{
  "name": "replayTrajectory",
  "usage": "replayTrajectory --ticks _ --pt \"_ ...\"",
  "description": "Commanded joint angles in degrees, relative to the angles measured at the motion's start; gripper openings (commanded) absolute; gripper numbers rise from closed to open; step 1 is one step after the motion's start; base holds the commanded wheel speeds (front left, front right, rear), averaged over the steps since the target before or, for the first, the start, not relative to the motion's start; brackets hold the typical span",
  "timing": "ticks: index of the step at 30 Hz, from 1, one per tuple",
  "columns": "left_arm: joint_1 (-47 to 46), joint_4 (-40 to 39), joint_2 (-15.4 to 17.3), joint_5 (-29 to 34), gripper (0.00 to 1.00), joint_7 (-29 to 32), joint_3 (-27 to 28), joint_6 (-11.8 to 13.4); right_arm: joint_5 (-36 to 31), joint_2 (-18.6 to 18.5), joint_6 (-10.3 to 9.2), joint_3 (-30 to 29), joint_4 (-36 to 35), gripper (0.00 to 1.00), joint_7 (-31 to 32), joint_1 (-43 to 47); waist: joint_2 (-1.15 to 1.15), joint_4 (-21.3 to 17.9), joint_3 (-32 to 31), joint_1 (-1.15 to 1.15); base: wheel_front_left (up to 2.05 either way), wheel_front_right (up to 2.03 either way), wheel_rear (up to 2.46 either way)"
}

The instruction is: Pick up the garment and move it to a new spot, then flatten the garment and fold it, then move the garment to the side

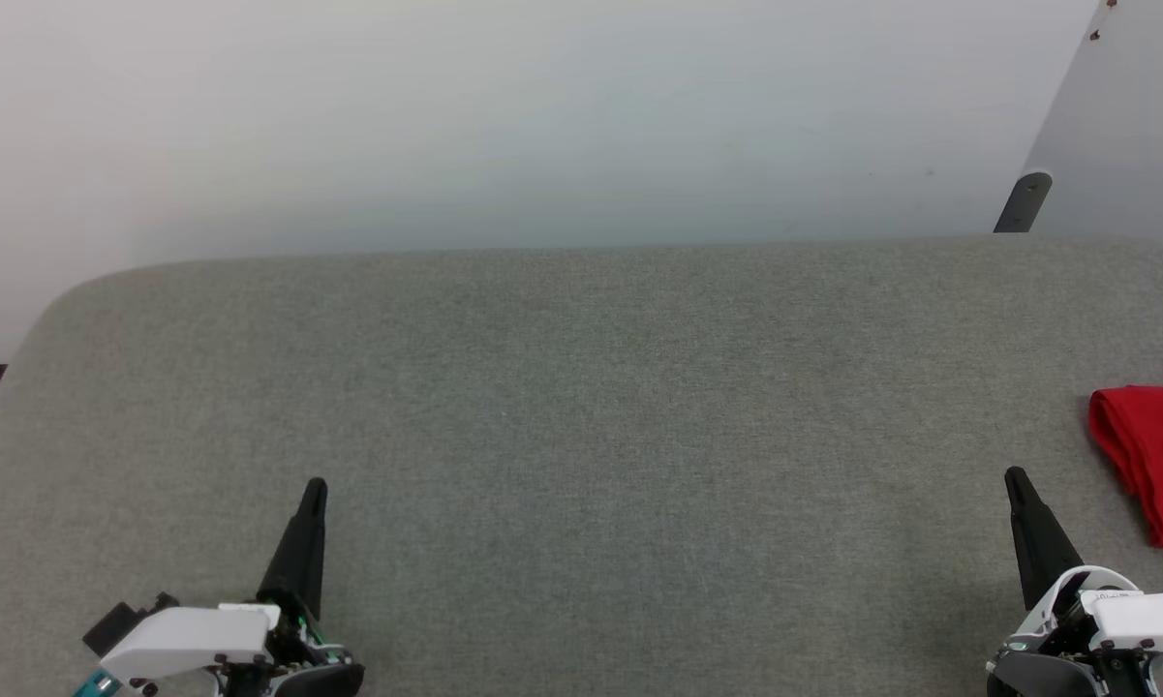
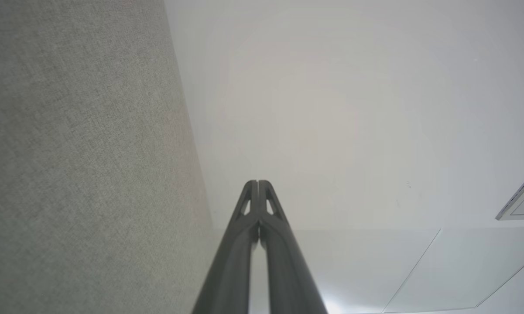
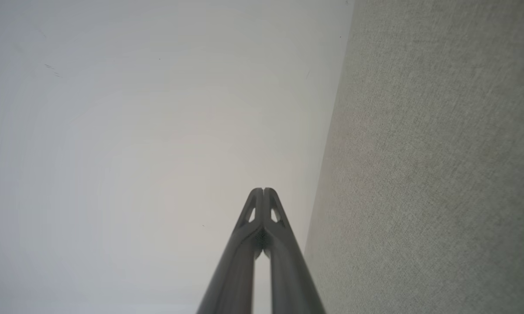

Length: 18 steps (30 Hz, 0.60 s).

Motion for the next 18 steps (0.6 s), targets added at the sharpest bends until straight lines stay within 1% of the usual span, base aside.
replayTrajectory --ticks 1,18 --pt "-0.6 0.1 -0.1 -0.1 0.0 0.2 0.2 0.0 0.1 0.2 0.0 0.0 0.0 0.0 0.1 -0.2 0.0 0.0 0.0 0.0 0.0 0.0 0.0" --pt "-0.6 0.1 -0.1 -0.1 0.0 0.2 0.2 0.0 0.1 0.2 0.0 0.0 0.0 0.0 0.1 -0.2 0.0 0.0 0.0 0.0 0.0 0.0 0.0"
